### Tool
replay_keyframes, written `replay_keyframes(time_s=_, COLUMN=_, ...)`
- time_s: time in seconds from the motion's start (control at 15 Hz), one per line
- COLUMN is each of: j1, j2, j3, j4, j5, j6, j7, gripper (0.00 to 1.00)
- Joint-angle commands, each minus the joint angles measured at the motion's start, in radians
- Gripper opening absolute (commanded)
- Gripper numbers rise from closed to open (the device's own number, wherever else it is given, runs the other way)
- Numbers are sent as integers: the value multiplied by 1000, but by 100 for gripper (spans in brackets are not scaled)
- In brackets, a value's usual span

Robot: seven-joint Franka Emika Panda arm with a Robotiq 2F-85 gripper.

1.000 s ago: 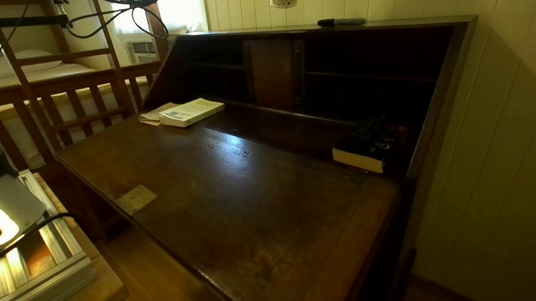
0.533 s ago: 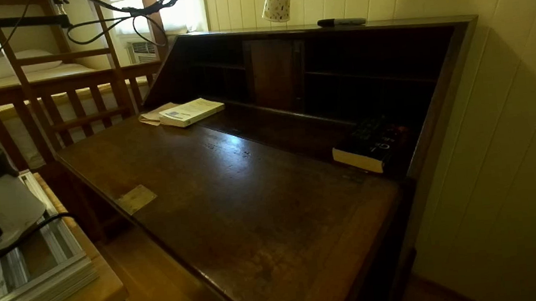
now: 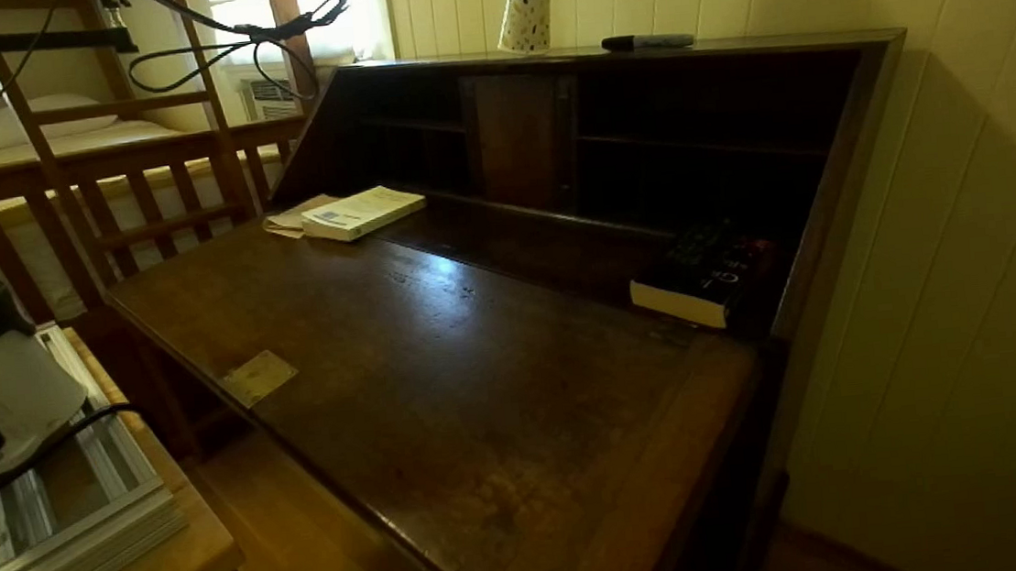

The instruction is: Take the marker out of the coffee cup then place the coffee cup upside down.

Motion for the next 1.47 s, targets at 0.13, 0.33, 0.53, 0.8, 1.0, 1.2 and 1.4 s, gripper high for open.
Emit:
replay_keyframes(time_s=0.13, j1=-3, j2=-4, j3=0, j4=9, j5=3, j6=6, j7=-26, gripper=100)
replay_keyframes(time_s=0.33, j1=-5, j2=-13, j3=4, j4=5, j5=9, j6=18, j7=-36, gripper=100)
replay_keyframes(time_s=0.53, j1=-11, j2=-29, j3=11, j4=2, j5=18, j6=20, j7=-53, gripper=100)
replay_keyframes(time_s=0.8, j1=-20, j2=-55, j3=17, j4=-2, j5=26, j6=25, j7=-85, gripper=100)
replay_keyframes(time_s=1.0, j1=-36, j2=-79, j3=30, j4=-7, j5=42, j6=11, j7=-118, gripper=100)
replay_keyframes(time_s=1.2, j1=-61, j2=-103, j3=55, j4=-12, j5=75, j6=-8, j7=-164, gripper=100)
replay_keyframes(time_s=1.4, j1=-86, j2=-121, j3=75, j4=-13, j5=108, j6=-19, j7=-211, gripper=100)
